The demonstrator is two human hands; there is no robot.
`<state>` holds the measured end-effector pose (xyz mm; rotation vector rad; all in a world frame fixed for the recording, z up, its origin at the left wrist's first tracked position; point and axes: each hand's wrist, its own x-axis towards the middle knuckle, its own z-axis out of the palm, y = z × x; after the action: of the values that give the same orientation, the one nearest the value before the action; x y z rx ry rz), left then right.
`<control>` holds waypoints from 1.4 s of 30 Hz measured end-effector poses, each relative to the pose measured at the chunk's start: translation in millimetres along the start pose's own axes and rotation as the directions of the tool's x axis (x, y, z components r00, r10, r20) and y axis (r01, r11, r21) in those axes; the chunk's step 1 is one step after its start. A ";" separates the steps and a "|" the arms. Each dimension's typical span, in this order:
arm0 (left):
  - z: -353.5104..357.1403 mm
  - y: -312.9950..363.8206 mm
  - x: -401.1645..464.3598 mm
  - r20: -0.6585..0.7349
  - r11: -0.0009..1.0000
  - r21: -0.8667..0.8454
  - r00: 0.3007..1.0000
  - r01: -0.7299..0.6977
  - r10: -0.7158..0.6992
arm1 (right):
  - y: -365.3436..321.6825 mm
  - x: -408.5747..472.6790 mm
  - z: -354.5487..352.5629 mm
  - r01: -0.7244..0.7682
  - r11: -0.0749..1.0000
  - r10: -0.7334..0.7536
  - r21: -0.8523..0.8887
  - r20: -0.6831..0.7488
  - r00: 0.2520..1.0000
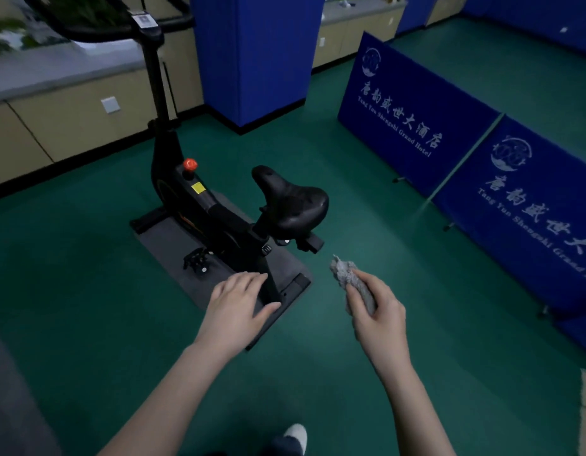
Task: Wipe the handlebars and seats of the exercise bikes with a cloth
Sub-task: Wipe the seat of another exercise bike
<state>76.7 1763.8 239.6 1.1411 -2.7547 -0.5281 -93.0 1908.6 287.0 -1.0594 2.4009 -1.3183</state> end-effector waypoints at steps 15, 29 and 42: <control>34.2 48.0 77.8 -0.029 0.968 -0.066 0.969 0.243 -0.245 | 63.3 118.7 -30.5 0.052 0.998 -0.055 0.019 0.182 0.982; 83.6 28.5 189.8 0.004 0.786 -0.266 0.816 0.558 -0.578 | 68.4 274.7 28.8 0.263 0.963 -0.198 -0.062 0.500 0.843; 118.4 53.5 219.9 -0.032 0.453 -0.637 0.566 0.624 -0.824 | 47.0 318.5 121.6 0.536 0.823 -0.483 0.185 0.726 0.490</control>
<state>-142.7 1676.6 142.2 1.9756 -1.4661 -1.0180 -286.8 1630.3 228.0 -1.9756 1.5259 -0.6490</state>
